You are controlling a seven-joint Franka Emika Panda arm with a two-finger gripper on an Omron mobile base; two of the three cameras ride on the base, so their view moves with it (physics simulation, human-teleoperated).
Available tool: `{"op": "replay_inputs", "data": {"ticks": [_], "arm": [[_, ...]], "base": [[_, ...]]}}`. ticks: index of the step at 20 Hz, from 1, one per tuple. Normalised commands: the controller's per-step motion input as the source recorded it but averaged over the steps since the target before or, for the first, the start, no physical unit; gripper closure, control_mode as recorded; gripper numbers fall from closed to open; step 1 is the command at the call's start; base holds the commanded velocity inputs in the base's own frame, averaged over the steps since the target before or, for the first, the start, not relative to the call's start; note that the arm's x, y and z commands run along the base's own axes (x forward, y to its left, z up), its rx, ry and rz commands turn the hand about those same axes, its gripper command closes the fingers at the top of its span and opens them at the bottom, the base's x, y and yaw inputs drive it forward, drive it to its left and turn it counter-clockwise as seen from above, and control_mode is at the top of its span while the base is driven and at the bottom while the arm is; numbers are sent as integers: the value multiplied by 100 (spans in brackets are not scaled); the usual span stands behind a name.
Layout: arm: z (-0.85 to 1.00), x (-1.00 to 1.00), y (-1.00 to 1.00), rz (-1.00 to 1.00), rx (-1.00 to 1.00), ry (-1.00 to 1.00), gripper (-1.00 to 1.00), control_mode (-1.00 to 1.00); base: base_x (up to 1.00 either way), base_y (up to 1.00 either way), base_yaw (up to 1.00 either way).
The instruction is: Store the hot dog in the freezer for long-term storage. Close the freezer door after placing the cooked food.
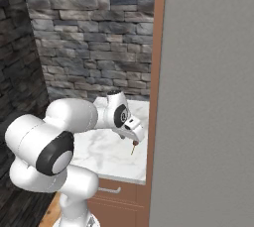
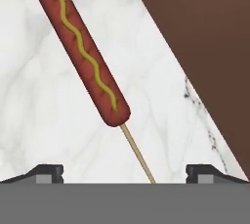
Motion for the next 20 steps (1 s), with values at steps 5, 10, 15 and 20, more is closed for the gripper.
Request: {"op": "replay_inputs", "data": {"ticks": [5,10,15,20], "arm": [[-15,15,-2,0,0,-1,-100,-100],[-5,11,-3,0,3,-2,-100,-100],[-3,7,-9,0,7,-1,-100,-100],[-10,2,-1,0,2,-12,-100,-100]], "base": [[0,0,0],[0,0,0],[0,0,0],[0,0,0]]}}
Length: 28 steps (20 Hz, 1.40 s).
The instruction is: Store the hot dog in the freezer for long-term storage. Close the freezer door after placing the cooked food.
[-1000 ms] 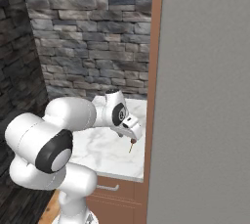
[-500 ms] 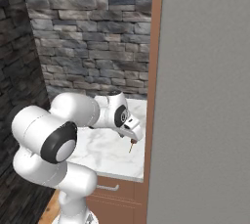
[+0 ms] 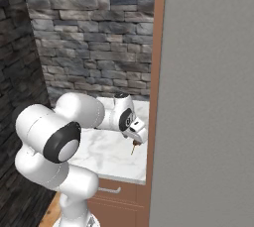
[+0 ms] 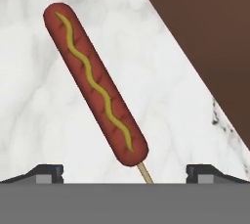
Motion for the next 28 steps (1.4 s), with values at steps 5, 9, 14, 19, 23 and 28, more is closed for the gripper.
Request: {"op": "replay_inputs", "data": {"ticks": [5,9,14,19,23,28], "arm": [[-11,1,0,0,0,-16,-100,-100],[-13,12,0,0,2,-14,-100,-100],[-16,8,0,0,5,-2,-100,-100],[-10,0,0,0,1,-1,-100,-100],[-2,0,0,0,0,0,-100,-100],[-2,3,0,0,5,-2,-100,-100]], "base": [[0,0,0],[0,0,0],[0,0,0],[0,0,0],[0,0,0],[0,0,0]]}}
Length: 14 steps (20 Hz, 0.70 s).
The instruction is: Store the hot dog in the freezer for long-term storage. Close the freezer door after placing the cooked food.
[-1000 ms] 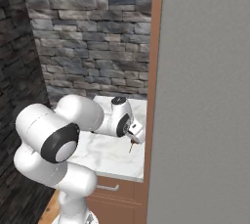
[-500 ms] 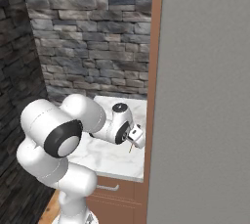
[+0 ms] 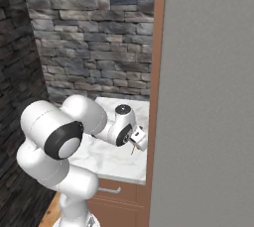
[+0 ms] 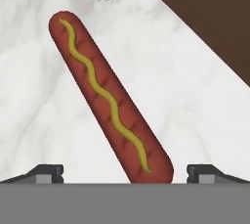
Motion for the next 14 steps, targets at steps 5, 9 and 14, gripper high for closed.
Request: {"op": "replay_inputs", "data": {"ticks": [5,9,14], "arm": [[-5,0,5,0,4,-7,-100,-100],[0,1,16,0,1,-7,-100,-100],[0,3,31,-2,0,0,-100,-100]], "base": [[0,0,0],[0,0,0],[0,0,0]]}}
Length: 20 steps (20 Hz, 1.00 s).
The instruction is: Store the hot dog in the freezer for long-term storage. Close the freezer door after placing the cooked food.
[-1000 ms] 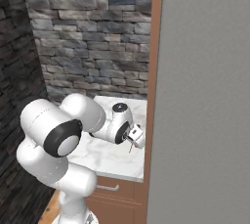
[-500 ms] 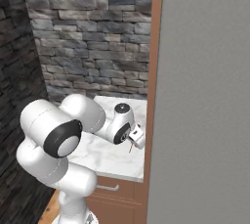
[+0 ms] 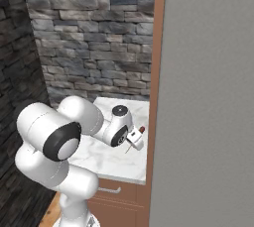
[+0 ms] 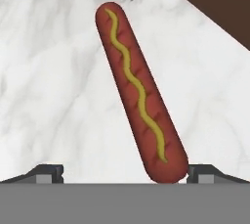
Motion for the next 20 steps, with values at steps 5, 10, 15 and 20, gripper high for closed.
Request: {"op": "replay_inputs", "data": {"ticks": [5,10,15,20], "arm": [[0,1,33,-3,0,1,-100,-100],[0,0,19,-3,0,1,-100,-100],[0,8,-11,0,0,6,-100,-100],[5,10,-24,0,0,11,-100,-100]], "base": [[0,0,0],[0,0,0],[0,0,0],[0,0,0]]}}
